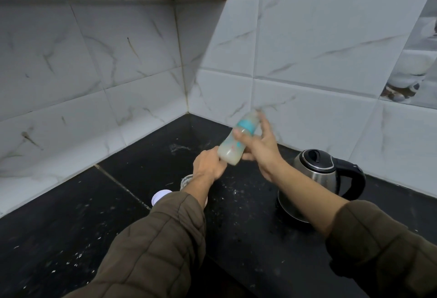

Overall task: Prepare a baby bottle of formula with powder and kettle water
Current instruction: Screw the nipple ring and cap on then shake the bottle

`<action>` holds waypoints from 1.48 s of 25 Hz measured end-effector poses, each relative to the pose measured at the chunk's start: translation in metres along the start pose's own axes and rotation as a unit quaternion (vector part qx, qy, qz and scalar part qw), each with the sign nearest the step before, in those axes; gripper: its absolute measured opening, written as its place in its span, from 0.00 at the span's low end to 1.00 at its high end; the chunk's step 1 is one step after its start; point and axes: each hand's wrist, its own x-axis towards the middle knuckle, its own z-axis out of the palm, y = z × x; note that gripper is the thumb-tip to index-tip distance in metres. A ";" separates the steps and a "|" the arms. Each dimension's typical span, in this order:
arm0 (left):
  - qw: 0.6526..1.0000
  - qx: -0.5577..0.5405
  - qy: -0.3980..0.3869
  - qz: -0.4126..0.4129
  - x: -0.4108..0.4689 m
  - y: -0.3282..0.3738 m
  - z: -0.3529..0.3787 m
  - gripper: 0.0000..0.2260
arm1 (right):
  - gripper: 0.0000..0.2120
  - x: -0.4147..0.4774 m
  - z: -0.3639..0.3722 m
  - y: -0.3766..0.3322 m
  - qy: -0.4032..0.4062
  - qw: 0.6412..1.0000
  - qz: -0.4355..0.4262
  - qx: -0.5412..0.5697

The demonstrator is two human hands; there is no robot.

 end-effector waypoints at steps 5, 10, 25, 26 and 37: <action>1.000 0.020 -0.003 0.017 -0.002 -0.013 0.010 0.16 | 0.42 -0.006 -0.013 0.019 0.023 0.999 0.025 0.031; 1.000 0.013 -0.007 0.016 -0.004 -0.016 0.018 0.15 | 0.37 -0.011 -0.012 0.038 0.057 0.992 0.065 0.097; 0.999 0.021 -0.015 0.024 -0.006 -0.025 0.023 0.14 | 0.38 -0.032 -0.012 0.039 -0.065 0.997 0.033 -0.024; 1.000 0.017 -0.005 0.025 -0.008 -0.026 0.023 0.14 | 0.38 -0.030 -0.010 0.038 -0.019 0.999 0.030 0.011; 0.999 0.023 -0.008 0.026 -0.012 -0.028 0.019 0.13 | 0.24 -0.025 -0.005 0.031 -0.083 0.980 0.139 0.119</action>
